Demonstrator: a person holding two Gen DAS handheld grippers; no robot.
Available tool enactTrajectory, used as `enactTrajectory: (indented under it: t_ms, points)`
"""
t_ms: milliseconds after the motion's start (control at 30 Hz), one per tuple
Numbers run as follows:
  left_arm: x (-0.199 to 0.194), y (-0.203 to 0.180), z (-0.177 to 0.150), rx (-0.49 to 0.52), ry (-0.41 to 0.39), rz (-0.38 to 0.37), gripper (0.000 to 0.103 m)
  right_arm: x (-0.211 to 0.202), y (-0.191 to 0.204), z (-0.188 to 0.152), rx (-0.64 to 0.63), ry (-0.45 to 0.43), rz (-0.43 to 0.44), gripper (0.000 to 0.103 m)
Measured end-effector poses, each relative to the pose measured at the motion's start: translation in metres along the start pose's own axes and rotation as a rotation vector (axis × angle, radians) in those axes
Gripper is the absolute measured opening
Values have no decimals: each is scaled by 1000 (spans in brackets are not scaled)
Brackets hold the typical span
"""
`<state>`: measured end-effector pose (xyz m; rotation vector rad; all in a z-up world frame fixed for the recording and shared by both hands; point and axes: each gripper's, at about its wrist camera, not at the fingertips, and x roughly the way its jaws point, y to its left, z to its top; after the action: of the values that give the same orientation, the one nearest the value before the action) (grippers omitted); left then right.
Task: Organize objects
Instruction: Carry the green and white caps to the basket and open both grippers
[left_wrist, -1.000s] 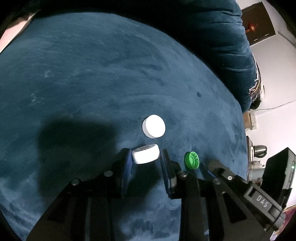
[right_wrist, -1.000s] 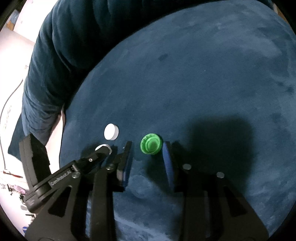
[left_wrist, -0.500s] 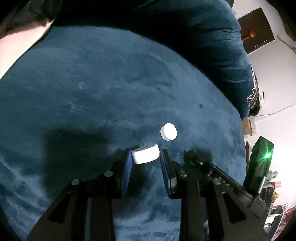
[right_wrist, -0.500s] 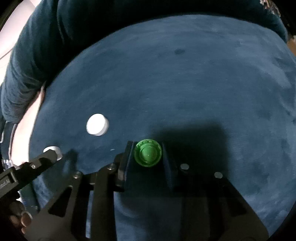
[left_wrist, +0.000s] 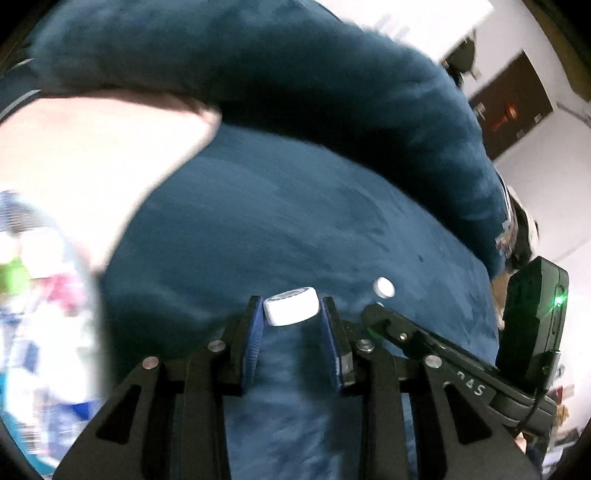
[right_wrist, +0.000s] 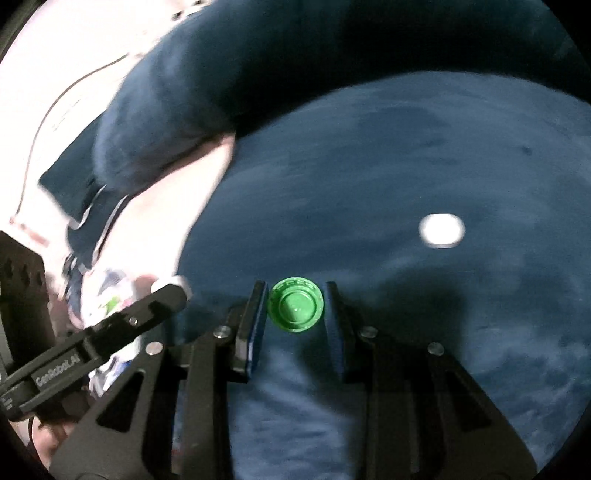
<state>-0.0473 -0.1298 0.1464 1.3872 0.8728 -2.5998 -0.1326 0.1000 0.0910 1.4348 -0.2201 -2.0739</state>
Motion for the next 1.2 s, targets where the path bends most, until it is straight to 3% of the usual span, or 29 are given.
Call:
enactTrajectory:
  t_ms: [267,500,533,567,600,667,767,833,933,1033,1200]
  points:
    - [-111,123,-15,-162,-152,149,32,24,130,-19,-204,68,201,31]
    - [-134,179,-30,-247,-150,201,32,58,201,-60,-341,210,319,33]
    - [-135,182,-31,-248,-146,206,33,63,205,-65,-350,233,324,33]
    - [-136,184,-32,-248,-145,214,47,67,205,-67,-351,244,322,35]
    - [-138,184,-33,-254,-150,218,72,70,204,-69,-341,247,313,38]
    - [-145,186,-36,-265,-173,226,88,67,199,-71,-307,236,316,59]
    - [-148,186,-36,-258,-181,235,89,59,186,-65,-256,189,310,74]
    - [-146,184,-35,-245,-171,259,98,54,180,-59,-242,155,288,76]
    - [-141,172,-33,-183,-158,326,102,49,168,-51,-225,120,239,82]
    - [-135,157,-32,-103,-157,398,102,48,157,-44,-203,102,199,93]
    - [-122,138,-30,-24,-135,425,102,48,141,-37,-164,91,167,98]
